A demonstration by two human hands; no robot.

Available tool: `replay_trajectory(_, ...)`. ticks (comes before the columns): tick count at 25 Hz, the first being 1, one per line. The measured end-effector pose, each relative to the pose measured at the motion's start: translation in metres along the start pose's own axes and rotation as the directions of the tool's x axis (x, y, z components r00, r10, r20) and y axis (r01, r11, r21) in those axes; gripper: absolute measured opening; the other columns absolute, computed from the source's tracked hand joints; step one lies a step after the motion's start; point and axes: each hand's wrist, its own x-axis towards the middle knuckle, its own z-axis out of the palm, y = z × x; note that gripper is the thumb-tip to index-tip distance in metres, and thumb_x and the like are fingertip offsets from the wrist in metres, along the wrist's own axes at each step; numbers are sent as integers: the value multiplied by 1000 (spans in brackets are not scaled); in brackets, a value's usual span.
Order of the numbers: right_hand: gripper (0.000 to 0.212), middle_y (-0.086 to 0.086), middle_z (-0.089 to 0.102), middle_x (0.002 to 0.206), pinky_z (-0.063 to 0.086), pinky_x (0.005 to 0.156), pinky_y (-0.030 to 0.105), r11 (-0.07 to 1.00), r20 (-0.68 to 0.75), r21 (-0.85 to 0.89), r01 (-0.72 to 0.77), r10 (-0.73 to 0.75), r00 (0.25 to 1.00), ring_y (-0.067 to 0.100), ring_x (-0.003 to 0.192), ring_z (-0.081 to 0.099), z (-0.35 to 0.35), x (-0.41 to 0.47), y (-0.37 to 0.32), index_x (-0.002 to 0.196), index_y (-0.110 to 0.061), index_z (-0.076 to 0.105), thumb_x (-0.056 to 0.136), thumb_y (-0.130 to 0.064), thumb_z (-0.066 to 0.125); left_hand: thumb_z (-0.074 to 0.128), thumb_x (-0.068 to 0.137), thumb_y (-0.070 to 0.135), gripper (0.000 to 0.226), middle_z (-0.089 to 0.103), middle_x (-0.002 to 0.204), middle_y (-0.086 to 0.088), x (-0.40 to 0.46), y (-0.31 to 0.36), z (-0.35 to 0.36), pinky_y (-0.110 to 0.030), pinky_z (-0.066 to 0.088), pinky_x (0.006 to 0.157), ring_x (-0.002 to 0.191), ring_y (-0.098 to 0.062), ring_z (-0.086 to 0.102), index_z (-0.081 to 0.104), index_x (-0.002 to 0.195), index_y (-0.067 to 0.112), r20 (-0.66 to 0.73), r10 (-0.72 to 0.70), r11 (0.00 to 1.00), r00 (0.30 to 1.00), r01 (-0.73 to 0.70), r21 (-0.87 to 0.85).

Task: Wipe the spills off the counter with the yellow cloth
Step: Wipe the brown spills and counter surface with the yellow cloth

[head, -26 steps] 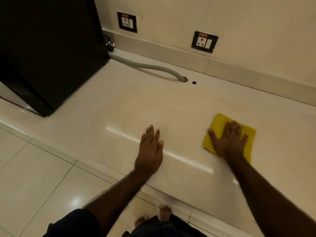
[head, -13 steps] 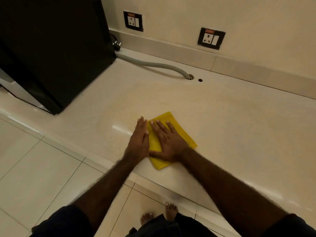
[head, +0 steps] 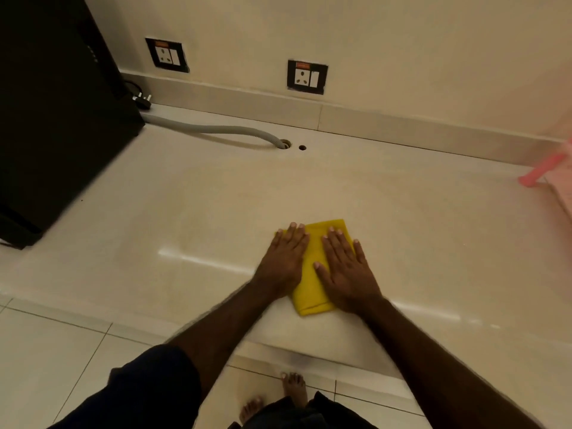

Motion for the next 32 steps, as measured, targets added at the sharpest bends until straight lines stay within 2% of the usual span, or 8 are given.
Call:
replay_trajectory(3,78,11,24,175,19,132,57,999,-63,-9,-46,45,997,28,164,19,3,-16,6,164,-9,34,105,-58,27,36,107,39,60,32,166,-17,-1,16,4,-57,23,128,156,-36,26,39,155,4,-21,-4,998,1000,5,66)
replay_trajectory(7,80,15,29,173,20,132,59,999,-43,-26,-36,34,998,33,163,23,2,3,-19,162,-5,38,104,-58,25,43,105,36,56,42,161,-17,-6,-3,-5,-60,36,120,151,-35,39,47,150,4,-56,-57,985,997,65,158)
replay_trajectory(12,66,27,50,157,42,117,67,996,-116,6,91,-90,989,45,148,47,5,42,-97,146,6,58,102,-43,63,46,105,33,53,46,157,-20,-47,-57,-25,-65,36,118,147,-40,44,51,147,1,-138,-220,944,966,247,220)
replay_trajectory(15,67,24,46,161,36,123,61,975,-107,66,211,-203,973,41,154,40,14,37,-136,151,4,52,102,-41,61,23,106,39,63,41,160,-22,-92,-79,-30,-65,29,121,149,-42,39,46,150,1,-186,-282,924,941,319,210)
replay_trajectory(19,72,18,33,172,22,132,53,954,-64,57,294,-291,955,30,163,25,21,4,-140,161,-4,40,106,-50,45,29,104,37,62,33,166,-20,-136,-64,-18,-63,24,125,155,-37,30,36,156,3,-222,-302,919,927,345,191)
replay_trajectory(23,71,17,31,172,22,132,51,969,-64,36,246,-243,968,29,163,25,11,-19,-99,162,-4,39,107,-50,43,32,104,37,62,32,166,-22,-114,-27,1,-64,23,124,155,-40,30,34,156,2,-163,-245,933,956,278,228)
replay_trajectory(28,70,21,37,168,34,127,56,1000,-43,-14,17,-18,999,36,158,35,-17,-47,-14,157,-1,45,106,-48,38,44,104,35,61,33,164,-23,-35,40,17,-65,28,122,153,-43,31,38,155,1,-22,-105,982,994,107,156)
replay_trajectory(32,72,21,38,168,35,125,59,985,-65,-62,-158,154,986,37,158,34,-28,-98,31,158,1,43,106,-49,36,35,106,40,64,26,168,-20,-7,96,34,-65,23,123,157,-41,22,31,158,3,75,67,990,995,-76,118)
